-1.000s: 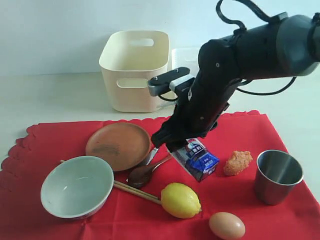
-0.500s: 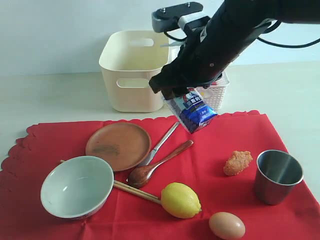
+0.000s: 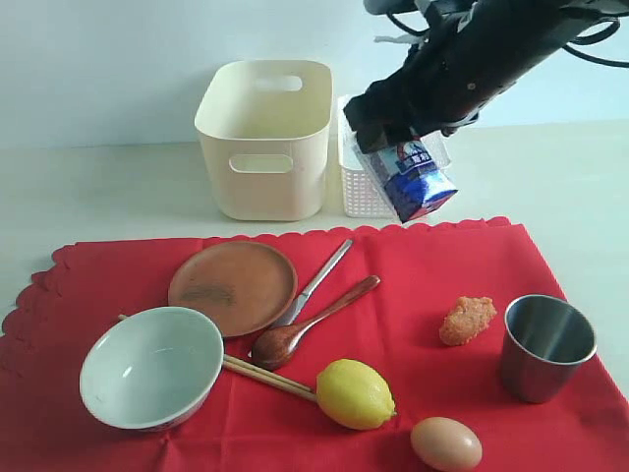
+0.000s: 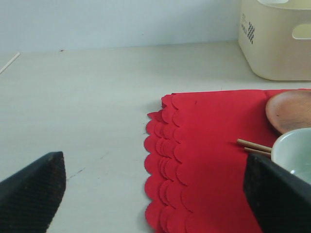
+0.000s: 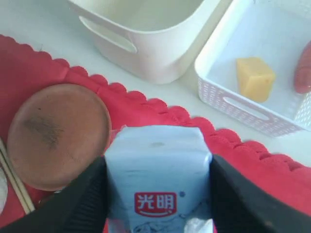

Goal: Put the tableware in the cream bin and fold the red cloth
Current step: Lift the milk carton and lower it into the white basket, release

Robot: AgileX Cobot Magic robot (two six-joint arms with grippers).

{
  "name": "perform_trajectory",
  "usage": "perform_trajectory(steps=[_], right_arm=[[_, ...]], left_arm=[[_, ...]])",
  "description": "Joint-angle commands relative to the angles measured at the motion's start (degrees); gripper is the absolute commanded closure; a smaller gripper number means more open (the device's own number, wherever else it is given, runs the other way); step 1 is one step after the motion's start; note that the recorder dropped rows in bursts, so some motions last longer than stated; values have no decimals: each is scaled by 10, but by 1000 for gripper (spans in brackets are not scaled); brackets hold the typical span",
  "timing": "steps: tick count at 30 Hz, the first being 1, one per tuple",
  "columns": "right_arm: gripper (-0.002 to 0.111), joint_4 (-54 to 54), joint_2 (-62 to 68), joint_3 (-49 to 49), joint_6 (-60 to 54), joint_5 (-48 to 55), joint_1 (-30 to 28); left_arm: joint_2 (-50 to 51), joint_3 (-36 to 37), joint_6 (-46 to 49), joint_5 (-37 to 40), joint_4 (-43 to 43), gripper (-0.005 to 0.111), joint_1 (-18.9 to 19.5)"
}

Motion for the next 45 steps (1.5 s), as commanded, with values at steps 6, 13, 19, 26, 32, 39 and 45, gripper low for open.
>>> perform_trajectory(steps=[6, 13, 19, 26, 32, 39, 45], right_arm=[[108, 244, -7, -11, -217, -43, -77], [108, 396, -6, -25, -344, -37, -124], [108, 420, 15, -66, -371, -15, -149], [108, 419, 88, -136, -371, -11, -150], [108, 418, 163, -209, -371, -12, -150], [108, 411, 248, -298, -374, -26, -152], [108, 353, 311, -355, -375, -78, -153]], left_arm=[[-3, 2, 0, -6, 1, 13, 2], [-3, 2, 0, -6, 1, 13, 2], [-3, 2, 0, -6, 1, 13, 2], [-3, 2, 0, -6, 1, 13, 2], [-3, 2, 0, -6, 1, 13, 2], [-3, 2, 0, -6, 1, 13, 2], [-3, 2, 0, -6, 1, 13, 2]])
